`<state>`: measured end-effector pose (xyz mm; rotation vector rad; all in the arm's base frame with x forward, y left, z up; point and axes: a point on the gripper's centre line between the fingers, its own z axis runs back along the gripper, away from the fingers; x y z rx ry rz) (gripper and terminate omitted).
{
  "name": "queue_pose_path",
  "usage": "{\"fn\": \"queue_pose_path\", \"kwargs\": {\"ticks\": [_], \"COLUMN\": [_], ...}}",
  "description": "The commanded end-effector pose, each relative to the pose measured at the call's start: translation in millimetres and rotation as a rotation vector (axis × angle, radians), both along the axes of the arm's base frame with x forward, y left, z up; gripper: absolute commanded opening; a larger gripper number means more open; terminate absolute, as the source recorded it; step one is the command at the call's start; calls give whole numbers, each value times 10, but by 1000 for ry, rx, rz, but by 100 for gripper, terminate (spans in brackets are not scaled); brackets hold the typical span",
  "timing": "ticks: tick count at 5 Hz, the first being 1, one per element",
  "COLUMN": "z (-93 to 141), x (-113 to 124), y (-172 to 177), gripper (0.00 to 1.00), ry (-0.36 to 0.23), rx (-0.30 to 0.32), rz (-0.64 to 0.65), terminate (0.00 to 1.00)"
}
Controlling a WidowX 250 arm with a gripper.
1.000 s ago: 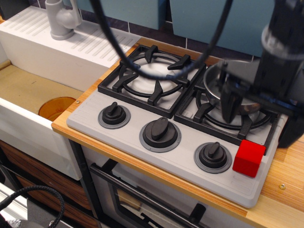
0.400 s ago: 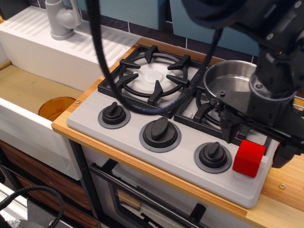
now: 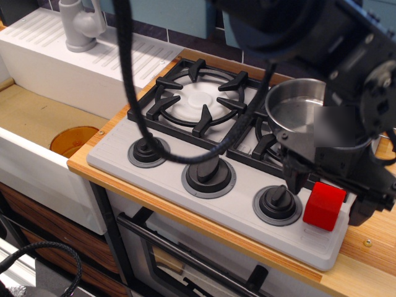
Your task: Put redcube in pan and put pan on stove
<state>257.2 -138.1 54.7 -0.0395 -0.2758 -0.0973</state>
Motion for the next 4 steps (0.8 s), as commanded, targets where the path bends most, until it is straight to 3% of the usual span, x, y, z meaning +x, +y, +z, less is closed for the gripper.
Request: {"fn": "queue_pose_path", "kwargs": {"ticks": [1,3,4], "z": [-56,-184,-165], "x": [78,110,110], "y": [15,16,24], "gripper": [100,100,0], "ry": [-59,-75,-45], "rx": [-32,-42,-36], "rz": [2,-4,-2], "terminate": [0,0,0]}}
